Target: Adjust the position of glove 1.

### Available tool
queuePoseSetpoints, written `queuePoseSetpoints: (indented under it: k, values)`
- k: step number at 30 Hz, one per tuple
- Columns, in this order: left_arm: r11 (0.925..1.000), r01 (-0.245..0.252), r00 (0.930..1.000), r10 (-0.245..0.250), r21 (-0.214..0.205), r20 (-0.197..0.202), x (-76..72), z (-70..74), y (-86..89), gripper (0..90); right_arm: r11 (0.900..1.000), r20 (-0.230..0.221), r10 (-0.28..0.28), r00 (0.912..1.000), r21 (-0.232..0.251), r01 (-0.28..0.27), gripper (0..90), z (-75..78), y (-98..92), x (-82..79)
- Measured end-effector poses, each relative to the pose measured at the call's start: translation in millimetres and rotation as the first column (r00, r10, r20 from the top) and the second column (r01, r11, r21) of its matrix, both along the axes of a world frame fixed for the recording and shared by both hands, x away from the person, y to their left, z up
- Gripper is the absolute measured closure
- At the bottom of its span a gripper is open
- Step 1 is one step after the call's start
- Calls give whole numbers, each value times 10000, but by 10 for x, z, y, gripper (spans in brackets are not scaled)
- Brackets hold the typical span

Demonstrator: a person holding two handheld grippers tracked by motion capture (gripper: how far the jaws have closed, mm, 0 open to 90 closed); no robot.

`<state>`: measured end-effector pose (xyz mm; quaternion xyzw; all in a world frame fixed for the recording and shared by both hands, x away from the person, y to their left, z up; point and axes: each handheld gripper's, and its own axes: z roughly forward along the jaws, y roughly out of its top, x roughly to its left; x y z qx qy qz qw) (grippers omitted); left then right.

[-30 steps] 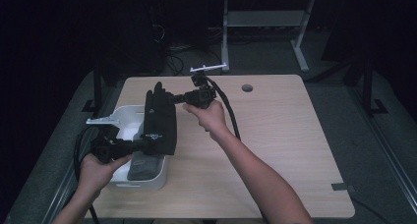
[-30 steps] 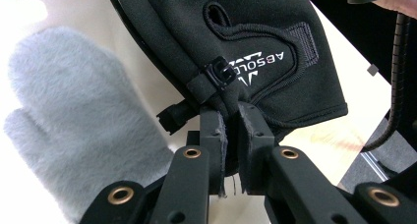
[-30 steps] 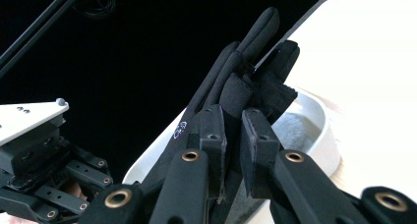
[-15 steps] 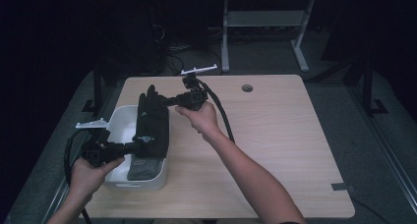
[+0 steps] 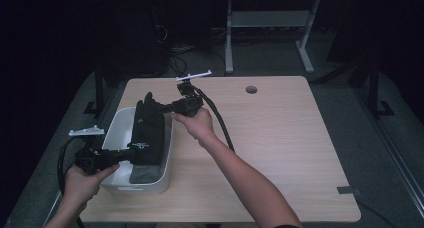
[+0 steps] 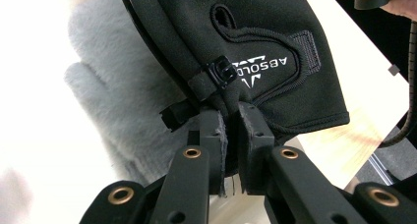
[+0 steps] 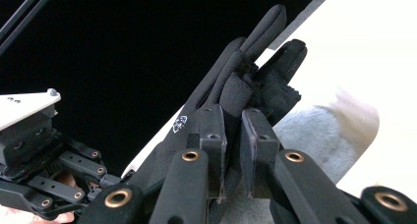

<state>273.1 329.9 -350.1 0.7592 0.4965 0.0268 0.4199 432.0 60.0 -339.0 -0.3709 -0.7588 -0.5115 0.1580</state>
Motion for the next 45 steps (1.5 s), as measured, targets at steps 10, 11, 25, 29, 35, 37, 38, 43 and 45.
queuePoseSetpoints:
  k: [10, 11, 25, 29, 35, 37, 38, 43, 45]
  values:
    - [9999, -134, 9997, 132, -101, -210, -16, -109, 73, 827, 9999, -189, 46, 9998, -164, -49, 810, -122, 108, 6]
    - [9999, -122, 9995, 120, -75, -276, -14, -116, 84, 827, 9998, -213, 57, 9998, -164, -60, 810, -130, 112, 7]
    - [9996, -280, 9976, 273, -106, -631, -32, -246, 141, 826, 9991, -546, 157, 9984, -376, -177, 809, -335, 195, 25]
    - [9997, -247, 9971, 241, -66, -727, -31, -273, 145, 826, 9988, -625, 166, 9979, -440, -194, 809, -373, 223, 34]
    - [9994, -286, 9959, 269, -181, -865, -21, -306, 186, 826, 9982, -741, 157, 9971, -567, -199, 809, -451, 244, 43]
    - [9994, -311, 9955, 296, -153, -896, -18, -308, 188, 826, 9979, -745, 176, 9971, -603, -221, 809, -487, 249, 51]
    - [9994, -295, 9953, 279, -152, -931, -15, -312, 188, 826, 9978, -783, 158, 9968, -625, -207, 809, -495, 254, 50]
    - [9990, -343, 9938, 310, -287, -1071, -6, -352, 224, 825, 9970, -919, 183, 9956, -733, -251, 808, -555, 282, 58]
    - [9976, -489, 9929, 431, -499, -1108, -5, -373, 241, 824, 9967, -903, 195, 9957, -768, -265, 808, -559, 286, 59]
